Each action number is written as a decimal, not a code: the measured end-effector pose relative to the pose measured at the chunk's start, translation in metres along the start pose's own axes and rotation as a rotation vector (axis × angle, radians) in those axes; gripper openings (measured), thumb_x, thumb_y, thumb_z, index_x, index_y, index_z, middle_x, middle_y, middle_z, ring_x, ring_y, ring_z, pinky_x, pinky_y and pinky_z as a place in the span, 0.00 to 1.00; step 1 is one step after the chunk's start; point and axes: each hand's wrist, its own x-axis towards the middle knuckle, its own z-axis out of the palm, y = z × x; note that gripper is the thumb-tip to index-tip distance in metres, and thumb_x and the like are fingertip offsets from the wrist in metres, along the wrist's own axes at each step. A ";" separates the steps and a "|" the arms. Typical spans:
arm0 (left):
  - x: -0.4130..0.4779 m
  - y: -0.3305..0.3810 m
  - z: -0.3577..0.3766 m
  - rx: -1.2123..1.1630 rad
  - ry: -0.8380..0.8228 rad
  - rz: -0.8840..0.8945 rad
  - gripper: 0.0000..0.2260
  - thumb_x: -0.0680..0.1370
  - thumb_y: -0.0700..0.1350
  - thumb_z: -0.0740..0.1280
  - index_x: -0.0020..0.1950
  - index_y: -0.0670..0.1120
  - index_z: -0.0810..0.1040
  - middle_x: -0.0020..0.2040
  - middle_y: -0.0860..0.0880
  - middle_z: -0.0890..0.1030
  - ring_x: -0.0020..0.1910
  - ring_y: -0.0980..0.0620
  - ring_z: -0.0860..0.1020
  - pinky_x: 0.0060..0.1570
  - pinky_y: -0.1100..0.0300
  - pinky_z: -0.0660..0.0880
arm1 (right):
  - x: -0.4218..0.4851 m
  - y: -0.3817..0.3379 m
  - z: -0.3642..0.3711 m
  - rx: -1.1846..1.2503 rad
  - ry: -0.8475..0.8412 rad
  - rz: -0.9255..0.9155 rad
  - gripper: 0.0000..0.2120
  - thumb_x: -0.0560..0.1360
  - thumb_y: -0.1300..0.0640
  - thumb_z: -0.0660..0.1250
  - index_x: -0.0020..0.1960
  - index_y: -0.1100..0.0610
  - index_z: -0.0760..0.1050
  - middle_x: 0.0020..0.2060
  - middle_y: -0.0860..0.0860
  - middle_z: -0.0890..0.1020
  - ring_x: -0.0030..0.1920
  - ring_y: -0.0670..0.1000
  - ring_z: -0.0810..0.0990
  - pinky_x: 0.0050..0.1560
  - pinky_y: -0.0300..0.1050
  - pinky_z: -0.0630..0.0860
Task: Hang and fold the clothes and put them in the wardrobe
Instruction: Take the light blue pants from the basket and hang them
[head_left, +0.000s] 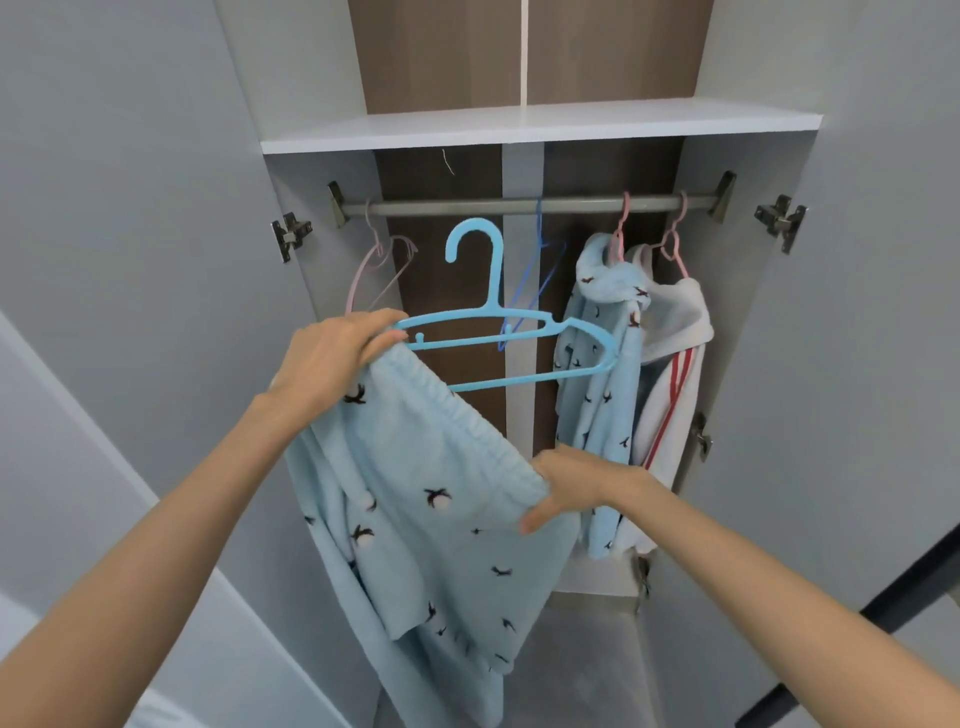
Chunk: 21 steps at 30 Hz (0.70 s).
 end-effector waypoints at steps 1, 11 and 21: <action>-0.002 -0.002 0.003 0.007 -0.001 0.003 0.17 0.80 0.56 0.54 0.61 0.52 0.75 0.51 0.51 0.79 0.44 0.52 0.75 0.33 0.60 0.66 | -0.001 0.009 0.001 -0.139 -0.020 0.066 0.21 0.70 0.43 0.73 0.56 0.54 0.75 0.50 0.51 0.82 0.50 0.53 0.79 0.46 0.49 0.75; -0.028 -0.015 0.038 -0.063 -0.091 0.167 0.24 0.77 0.65 0.45 0.56 0.56 0.76 0.47 0.57 0.75 0.41 0.56 0.74 0.30 0.63 0.70 | -0.026 0.076 0.010 -0.453 0.130 0.508 0.22 0.78 0.51 0.58 0.72 0.50 0.63 0.70 0.49 0.68 0.70 0.53 0.63 0.67 0.56 0.57; -0.039 -0.009 0.065 0.175 -0.012 0.103 0.23 0.80 0.61 0.45 0.51 0.51 0.76 0.40 0.51 0.73 0.27 0.46 0.75 0.22 0.62 0.65 | -0.031 0.054 -0.028 -0.585 0.608 0.278 0.14 0.79 0.51 0.60 0.60 0.55 0.75 0.72 0.56 0.63 0.76 0.53 0.54 0.74 0.60 0.45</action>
